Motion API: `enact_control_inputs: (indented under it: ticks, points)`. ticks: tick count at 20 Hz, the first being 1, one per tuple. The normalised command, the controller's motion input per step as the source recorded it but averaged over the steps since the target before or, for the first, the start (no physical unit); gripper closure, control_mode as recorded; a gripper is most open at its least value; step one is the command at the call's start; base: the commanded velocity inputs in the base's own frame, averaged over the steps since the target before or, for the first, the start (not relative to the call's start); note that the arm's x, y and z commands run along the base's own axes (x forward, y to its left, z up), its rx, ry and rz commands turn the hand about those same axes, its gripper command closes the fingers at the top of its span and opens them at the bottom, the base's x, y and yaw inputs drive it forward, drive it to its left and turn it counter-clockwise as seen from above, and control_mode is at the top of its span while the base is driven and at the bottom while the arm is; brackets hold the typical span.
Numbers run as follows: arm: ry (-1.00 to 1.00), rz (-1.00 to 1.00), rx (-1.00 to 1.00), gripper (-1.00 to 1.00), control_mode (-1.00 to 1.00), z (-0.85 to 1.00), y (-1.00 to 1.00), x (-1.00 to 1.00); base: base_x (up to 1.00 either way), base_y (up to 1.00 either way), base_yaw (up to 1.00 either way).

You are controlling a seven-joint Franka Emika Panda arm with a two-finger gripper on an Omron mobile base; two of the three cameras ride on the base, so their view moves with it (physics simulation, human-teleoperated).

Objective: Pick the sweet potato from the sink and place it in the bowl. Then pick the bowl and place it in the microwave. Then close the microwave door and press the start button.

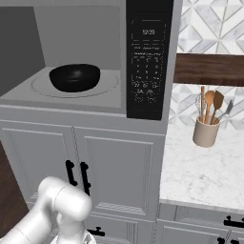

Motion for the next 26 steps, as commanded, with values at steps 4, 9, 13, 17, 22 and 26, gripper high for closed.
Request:
enact_control_inputs:
  ticks: [4, 9, 13, 17, 22, 26]
  points:
    - [-0.11, -0.02, 0.04, -1.0, -1.0, 0.51, -0.02, -0.48, 0.0, 0.0, 0.0]
    - [-0.13, 0.0, 0.14, -1.0, -1.0, 0.48, -0.37, -0.52, 0.0, 0.0, 0.0]
    - [-0.17, 0.0, 0.2, -1.0, -1.0, 0.37, -0.66, -0.59, 0.0, 0.0, 0.0]
    - [-0.16, 0.0, 0.16, -1.0, -1.0, 0.32, -0.78, -0.58, 0.0, 0.0, 0.0]
    - [-0.07, 0.04, 0.08, -1.0, -1.0, 0.29, -0.82, -0.41, 0.0, 0.0, 0.0]
    - [0.0, 0.2, 0.03, -1.0, -1.0, 0.09, -0.71, -0.28, 0.0, 0.0, 0.0]
